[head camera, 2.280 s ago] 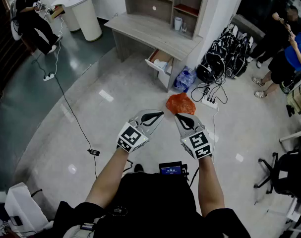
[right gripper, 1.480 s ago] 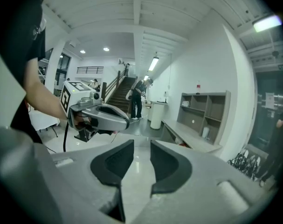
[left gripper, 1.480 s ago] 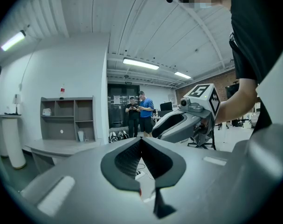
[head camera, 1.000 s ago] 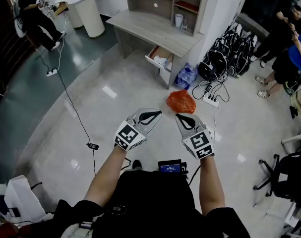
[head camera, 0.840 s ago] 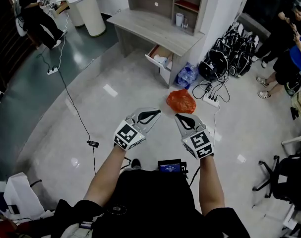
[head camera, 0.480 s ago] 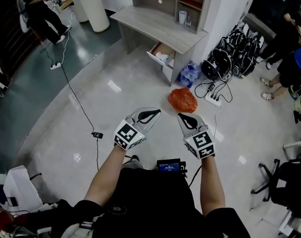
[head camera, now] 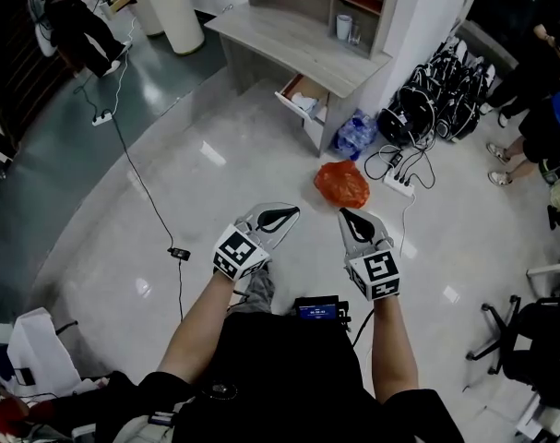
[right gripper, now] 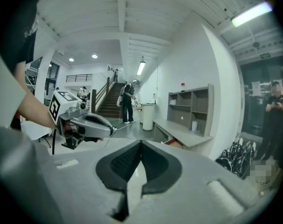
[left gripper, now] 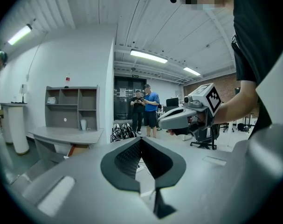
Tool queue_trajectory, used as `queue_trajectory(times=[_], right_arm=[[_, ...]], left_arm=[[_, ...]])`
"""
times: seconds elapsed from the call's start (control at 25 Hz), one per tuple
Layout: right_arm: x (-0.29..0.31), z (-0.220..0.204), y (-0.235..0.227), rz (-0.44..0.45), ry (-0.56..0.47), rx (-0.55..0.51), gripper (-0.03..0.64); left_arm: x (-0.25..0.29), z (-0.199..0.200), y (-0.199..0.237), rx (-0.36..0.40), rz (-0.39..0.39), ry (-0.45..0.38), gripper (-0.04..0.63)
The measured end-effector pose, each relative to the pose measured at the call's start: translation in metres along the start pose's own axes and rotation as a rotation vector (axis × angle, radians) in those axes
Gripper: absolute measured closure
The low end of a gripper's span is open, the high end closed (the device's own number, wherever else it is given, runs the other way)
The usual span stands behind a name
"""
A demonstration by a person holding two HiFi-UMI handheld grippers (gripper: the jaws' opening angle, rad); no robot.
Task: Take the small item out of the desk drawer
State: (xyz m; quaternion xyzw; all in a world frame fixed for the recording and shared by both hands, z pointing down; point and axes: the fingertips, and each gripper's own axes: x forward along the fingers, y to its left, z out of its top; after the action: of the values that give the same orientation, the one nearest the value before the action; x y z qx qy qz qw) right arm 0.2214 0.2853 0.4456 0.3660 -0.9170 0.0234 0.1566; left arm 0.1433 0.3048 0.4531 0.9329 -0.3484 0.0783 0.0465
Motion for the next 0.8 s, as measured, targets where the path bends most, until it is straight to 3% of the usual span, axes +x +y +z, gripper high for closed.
queue_trajectory(times=[0.24, 0.52, 0.8], right_arm=[[0.037, 0.004, 0.004, 0.003, 0.067, -0.068, 0.614], [0.093, 0.025, -0.005, -0.036, 0.088, -0.044, 0.614], [0.151, 0.037, 0.000, -0.066, 0.114, -0.029, 0.614]], left_arm=[[0.007, -0.007, 0.038, -0.007, -0.037, 0.014, 0.592], [0.004, -0.003, 0.108, 0.016, -0.063, 0.022, 0.592], [-0.011, -0.010, 0.168, -0.010, -0.091, 0.021, 0.592]])
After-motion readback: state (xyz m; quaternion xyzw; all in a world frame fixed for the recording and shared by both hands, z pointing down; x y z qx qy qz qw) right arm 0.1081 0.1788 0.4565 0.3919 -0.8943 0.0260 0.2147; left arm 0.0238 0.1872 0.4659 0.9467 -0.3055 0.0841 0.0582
